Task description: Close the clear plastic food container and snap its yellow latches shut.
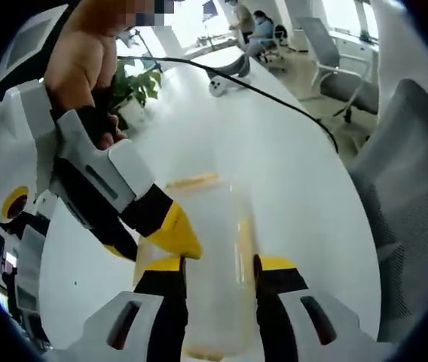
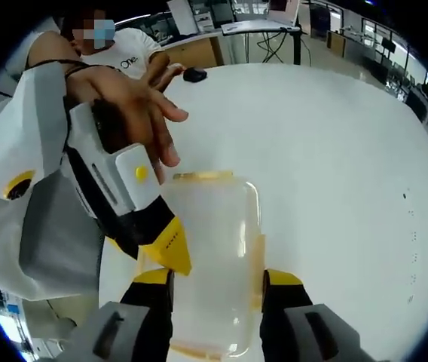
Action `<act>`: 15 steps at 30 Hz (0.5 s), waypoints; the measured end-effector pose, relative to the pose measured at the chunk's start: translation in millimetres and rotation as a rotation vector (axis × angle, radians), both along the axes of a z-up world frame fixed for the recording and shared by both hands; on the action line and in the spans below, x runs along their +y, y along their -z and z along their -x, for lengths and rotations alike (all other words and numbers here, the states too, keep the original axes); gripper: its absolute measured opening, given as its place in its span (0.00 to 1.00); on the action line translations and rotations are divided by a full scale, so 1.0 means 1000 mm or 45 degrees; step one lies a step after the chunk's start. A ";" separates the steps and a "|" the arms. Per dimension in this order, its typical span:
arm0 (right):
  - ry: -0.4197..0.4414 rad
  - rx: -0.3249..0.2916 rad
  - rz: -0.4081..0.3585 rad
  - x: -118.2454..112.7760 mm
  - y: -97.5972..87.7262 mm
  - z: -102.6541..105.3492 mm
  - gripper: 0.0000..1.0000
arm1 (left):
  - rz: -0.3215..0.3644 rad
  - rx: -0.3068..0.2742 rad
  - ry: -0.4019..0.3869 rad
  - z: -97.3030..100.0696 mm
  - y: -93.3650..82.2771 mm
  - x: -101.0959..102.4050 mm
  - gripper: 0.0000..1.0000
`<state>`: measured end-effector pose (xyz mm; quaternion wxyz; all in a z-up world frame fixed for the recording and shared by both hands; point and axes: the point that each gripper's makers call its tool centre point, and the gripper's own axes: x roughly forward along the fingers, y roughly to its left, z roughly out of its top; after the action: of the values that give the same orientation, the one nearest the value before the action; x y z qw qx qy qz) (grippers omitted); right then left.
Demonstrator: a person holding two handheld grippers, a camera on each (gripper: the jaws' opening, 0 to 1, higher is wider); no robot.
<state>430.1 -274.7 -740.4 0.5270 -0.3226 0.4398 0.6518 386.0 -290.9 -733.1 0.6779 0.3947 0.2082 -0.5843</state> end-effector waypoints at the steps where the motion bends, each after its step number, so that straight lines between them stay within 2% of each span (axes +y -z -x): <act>1: 0.025 -0.001 -0.004 -0.001 -0.001 0.000 0.45 | 0.012 0.014 -0.009 0.001 -0.001 -0.001 0.32; 3: 0.028 -0.017 -0.026 -0.001 -0.001 -0.001 0.45 | 0.052 0.074 -0.046 0.002 -0.003 -0.002 0.32; 4: 0.046 -0.012 -0.037 -0.002 -0.002 0.000 0.47 | 0.085 0.128 -0.063 0.003 -0.005 -0.004 0.31; 5: 0.068 0.004 -0.044 -0.001 -0.002 0.002 0.49 | 0.084 0.132 -0.081 0.002 -0.005 -0.003 0.31; 9: 0.076 -0.022 -0.052 -0.006 -0.003 0.005 0.51 | 0.113 0.136 -0.105 -0.001 -0.011 -0.003 0.34; 12: 0.094 -0.062 -0.062 -0.007 -0.006 0.001 0.50 | 0.114 0.131 -0.095 0.000 -0.013 -0.003 0.34; 15: 0.114 -0.094 -0.068 -0.010 -0.009 -0.002 0.47 | 0.115 0.138 -0.102 0.001 -0.013 -0.002 0.41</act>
<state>432.4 -284.6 -731.1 0.5798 -0.3123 0.4167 0.6266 384.5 -293.3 -720.3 0.7054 0.3228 0.2337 -0.5862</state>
